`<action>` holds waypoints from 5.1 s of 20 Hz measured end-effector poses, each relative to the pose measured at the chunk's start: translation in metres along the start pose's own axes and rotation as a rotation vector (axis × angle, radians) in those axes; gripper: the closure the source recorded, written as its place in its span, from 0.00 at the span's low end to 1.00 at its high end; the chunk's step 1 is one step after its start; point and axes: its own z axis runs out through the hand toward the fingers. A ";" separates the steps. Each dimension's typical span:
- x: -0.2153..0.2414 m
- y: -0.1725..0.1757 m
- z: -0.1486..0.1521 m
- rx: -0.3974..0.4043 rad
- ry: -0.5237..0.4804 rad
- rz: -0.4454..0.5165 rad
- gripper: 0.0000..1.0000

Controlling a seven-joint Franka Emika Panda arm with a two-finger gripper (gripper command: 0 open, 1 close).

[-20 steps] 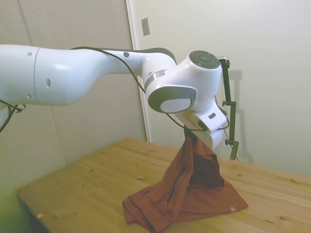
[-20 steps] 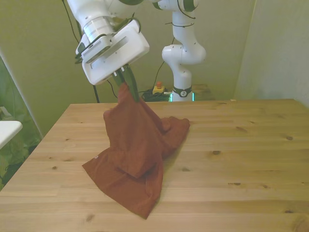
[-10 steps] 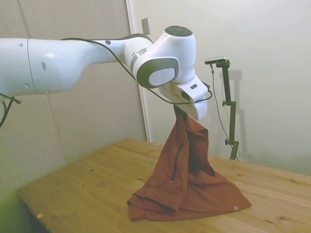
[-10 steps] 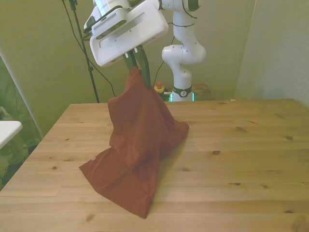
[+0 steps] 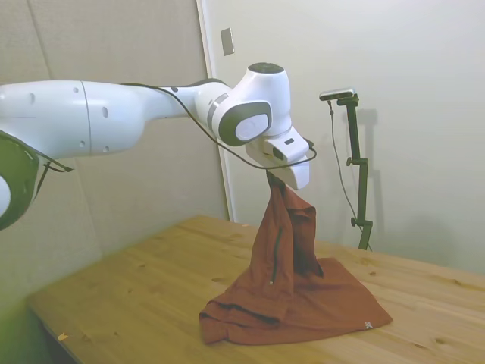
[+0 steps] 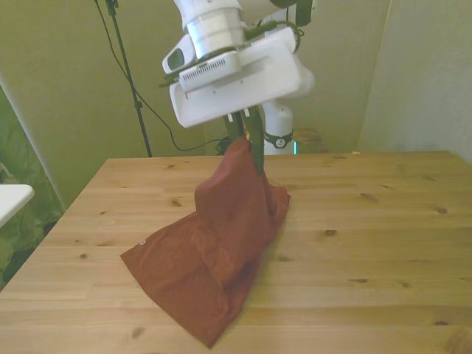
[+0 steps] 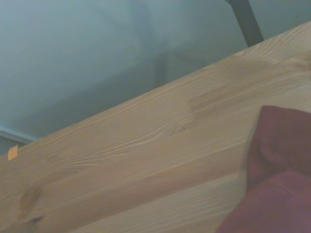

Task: Unfold the shorts

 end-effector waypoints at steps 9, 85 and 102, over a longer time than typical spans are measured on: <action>-0.071 -0.066 0.098 -0.103 0.073 0.092 1.00; 0.051 0.179 0.123 -0.189 -0.100 -0.222 1.00; 0.037 0.169 0.149 -0.196 -0.142 -0.244 1.00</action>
